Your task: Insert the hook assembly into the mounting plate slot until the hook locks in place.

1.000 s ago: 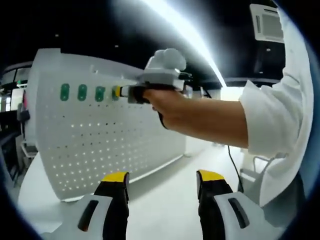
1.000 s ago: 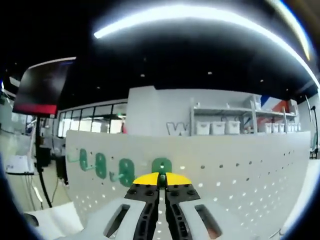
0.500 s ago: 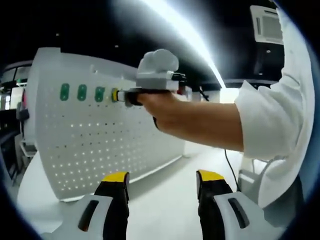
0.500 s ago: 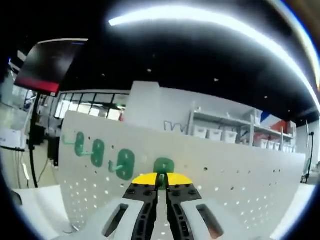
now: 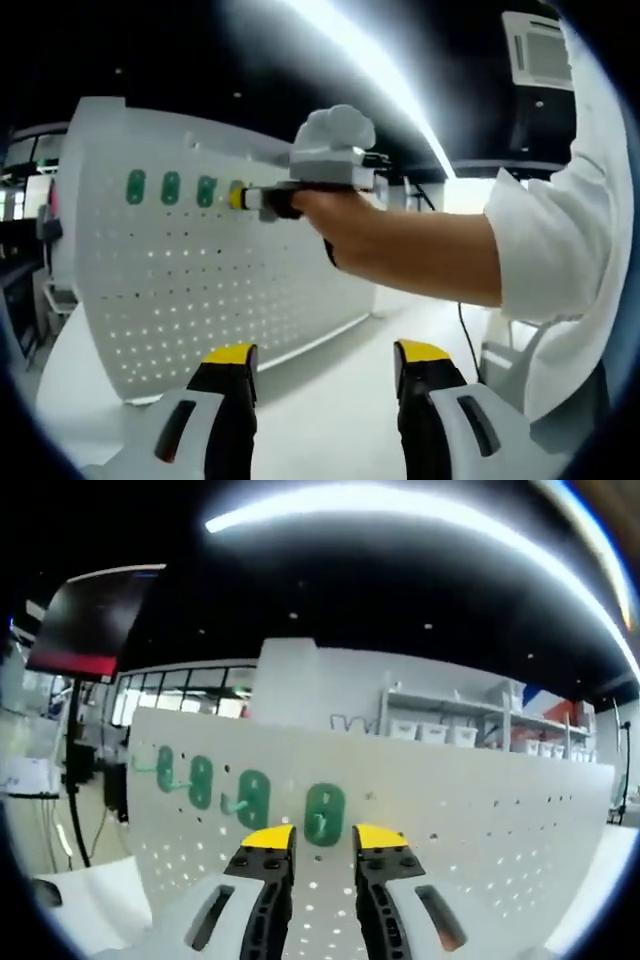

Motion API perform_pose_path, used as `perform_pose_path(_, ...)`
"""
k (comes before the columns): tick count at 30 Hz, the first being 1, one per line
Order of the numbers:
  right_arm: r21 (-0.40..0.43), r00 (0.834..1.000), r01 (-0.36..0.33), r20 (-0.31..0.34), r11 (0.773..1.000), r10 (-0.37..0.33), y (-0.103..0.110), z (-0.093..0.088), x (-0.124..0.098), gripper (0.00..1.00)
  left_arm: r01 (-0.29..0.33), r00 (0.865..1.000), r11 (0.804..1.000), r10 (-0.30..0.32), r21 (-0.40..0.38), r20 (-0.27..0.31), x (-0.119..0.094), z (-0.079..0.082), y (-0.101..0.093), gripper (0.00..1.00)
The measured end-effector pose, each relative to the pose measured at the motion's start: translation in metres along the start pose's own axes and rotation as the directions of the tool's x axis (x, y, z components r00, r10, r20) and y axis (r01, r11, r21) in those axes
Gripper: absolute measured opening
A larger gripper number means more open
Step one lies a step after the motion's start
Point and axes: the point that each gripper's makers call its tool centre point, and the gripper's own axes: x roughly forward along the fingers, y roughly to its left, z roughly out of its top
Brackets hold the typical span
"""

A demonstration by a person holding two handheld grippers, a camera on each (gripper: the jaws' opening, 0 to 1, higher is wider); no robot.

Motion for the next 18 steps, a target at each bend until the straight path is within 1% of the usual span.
perform_pose_path(3, 0.015, 1.000, -0.011, 0.001, 1.000, 0.011, -0.002, 0.001, -0.007, 0.36, -0.006, 1.000, 1.000, 0.006, 0.000, 0.001, -0.001, 0.000, 0.002, 0.57)
perform_pose_path(7, 0.070, 0.999, -0.032, 0.019, 0.997, 0.030, -0.006, 0.007, -0.019, 0.51, -0.020, 1.000, 1.000, 0.020, 0.010, -0.004, -0.002, 0.000, 0.005, 0.57)
perform_pose_path(11, 0.081, 0.998, -0.060, 0.034, 0.995, 0.057, -0.008, 0.011, -0.031, 0.61, -0.043, 0.999, 0.999, 0.043, 0.013, -0.019, -0.005, -0.003, 0.009, 0.56)
perform_pose_path(13, 0.096, 0.997, -0.077, 0.038, 0.992, 0.073, -0.009, 0.013, -0.036, 0.67, -0.055, 0.998, 0.998, 0.055, 0.007, -0.024, -0.008, -0.003, 0.011, 0.57)
perform_pose_path(14, 0.106, 0.995, -0.092, 0.045, 0.990, 0.087, -0.009, 0.015, -0.040, 0.69, -0.065, 0.998, 0.998, 0.065, 0.006, -0.026, -0.009, 0.000, 0.012, 0.57)
perform_pose_path(16, 0.105, 0.994, -0.100, 0.045, 0.989, 0.096, -0.012, 0.016, -0.046, 0.73, -0.076, 0.997, 0.997, 0.076, 0.011, -0.025, -0.011, 0.004, 0.013, 0.57)
perform_pose_path(18, 0.108, 0.992, -0.119, 0.051, 0.987, 0.114, -0.016, 0.018, -0.054, 0.73, -0.087, 0.996, 0.996, 0.088, 0.024, -0.033, -0.014, 0.008, 0.014, 0.58)
